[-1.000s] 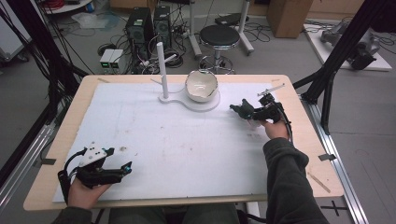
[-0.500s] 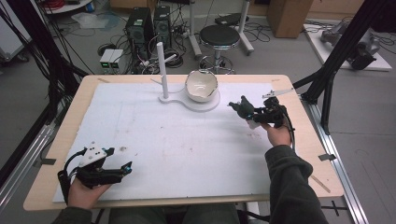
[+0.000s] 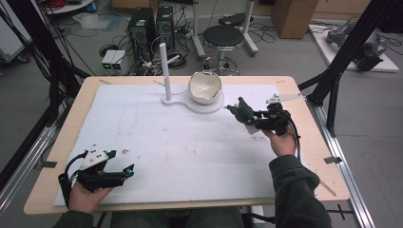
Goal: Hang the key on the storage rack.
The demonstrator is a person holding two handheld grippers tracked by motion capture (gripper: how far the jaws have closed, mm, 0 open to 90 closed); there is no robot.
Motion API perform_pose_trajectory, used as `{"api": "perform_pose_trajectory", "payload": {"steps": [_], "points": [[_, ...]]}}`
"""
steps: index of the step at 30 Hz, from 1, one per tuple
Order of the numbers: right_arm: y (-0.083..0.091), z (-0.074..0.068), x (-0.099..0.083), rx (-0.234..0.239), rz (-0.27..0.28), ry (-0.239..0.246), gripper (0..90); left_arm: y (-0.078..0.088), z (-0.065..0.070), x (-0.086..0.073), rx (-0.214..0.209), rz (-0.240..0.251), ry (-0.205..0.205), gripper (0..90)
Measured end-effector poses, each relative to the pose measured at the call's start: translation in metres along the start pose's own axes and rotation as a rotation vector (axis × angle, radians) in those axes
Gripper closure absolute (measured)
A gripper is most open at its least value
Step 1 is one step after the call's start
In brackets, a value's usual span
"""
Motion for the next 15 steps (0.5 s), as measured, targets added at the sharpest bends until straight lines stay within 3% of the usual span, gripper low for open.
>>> {"api": "perform_pose_trajectory", "payload": {"steps": [15], "points": [[0.004,-0.029,0.009,0.055,0.061,0.027,55.6,0.001,-0.001,0.0,0.001,0.001,0.002,16.9]]}}
Point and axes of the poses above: each handheld gripper's, and its own axes: y roughly backward along the jaws, x roughly out of its top, z roughly to its right, the point moved 10 cm from there along -y, roughly forward along the jaws, and after that the axes turned 5 degrees about x, right-handed, at the moved point
